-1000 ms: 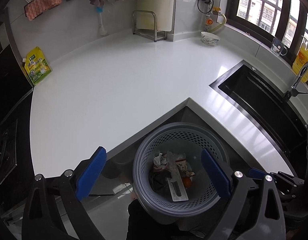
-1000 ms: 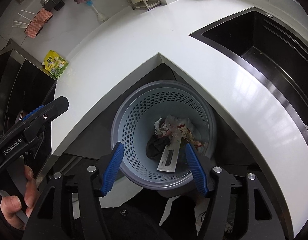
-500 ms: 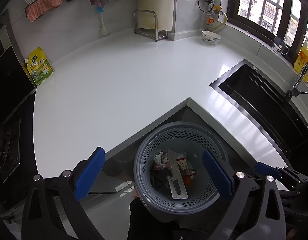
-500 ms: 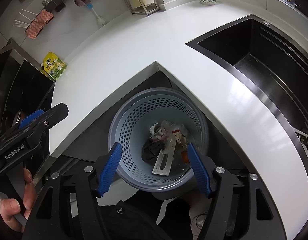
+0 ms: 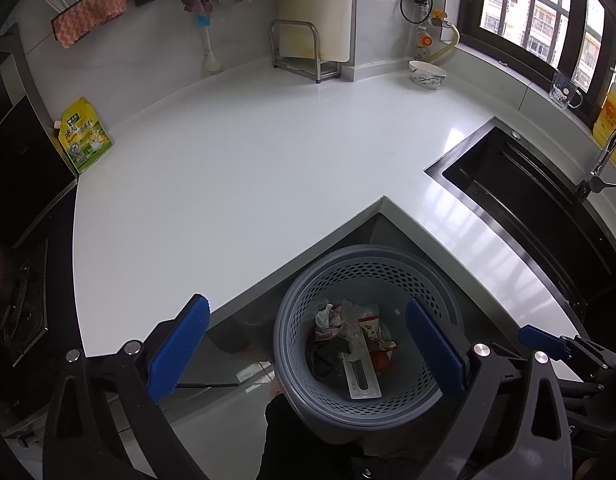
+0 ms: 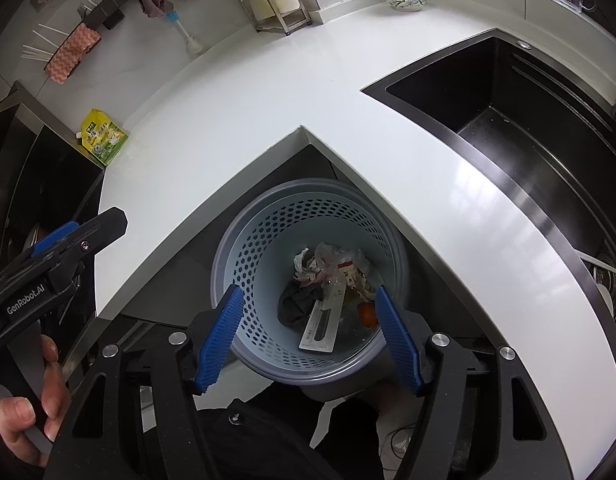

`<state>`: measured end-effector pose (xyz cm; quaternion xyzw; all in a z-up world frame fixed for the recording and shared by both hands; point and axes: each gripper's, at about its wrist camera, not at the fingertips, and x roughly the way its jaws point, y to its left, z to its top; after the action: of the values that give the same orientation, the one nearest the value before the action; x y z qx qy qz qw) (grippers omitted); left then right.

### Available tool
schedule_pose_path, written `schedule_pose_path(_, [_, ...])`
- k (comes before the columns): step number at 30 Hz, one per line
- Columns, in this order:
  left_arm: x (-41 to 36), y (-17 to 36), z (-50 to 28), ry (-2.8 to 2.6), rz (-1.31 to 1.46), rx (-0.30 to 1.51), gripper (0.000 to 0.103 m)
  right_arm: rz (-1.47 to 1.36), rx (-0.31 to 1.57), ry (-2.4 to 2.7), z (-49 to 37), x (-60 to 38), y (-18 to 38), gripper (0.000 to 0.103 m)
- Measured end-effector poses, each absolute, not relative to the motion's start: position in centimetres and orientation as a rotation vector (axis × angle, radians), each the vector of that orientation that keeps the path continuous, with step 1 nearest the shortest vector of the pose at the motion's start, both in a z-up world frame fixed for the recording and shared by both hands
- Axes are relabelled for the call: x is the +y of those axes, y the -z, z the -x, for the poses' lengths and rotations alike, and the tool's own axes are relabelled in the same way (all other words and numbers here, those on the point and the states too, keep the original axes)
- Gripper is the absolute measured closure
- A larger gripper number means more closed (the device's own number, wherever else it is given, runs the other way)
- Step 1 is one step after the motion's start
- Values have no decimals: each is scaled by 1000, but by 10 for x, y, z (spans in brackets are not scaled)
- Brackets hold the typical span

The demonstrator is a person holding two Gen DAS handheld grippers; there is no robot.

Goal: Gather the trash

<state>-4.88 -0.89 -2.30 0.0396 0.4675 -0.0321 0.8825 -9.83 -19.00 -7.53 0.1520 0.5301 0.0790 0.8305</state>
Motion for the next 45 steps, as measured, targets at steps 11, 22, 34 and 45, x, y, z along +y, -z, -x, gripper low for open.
schedule_pose_path(11, [-6,25,49,58,-82,988,6,-319,1123,-166,100,-189,75,37])
schedule_pose_path(22, [-8,25,49,57,-96,990,6,-320,1128,-167,101,-188,77,37])
schedule_pose_path(34, [-9,25,49,53,-104,993,6,-314,1129,-169,100,-190,77,37])
schedule_pose_path(45, [-8,27,47,59,-108,999,6,-318,1134,-167,98,-191,79,37])
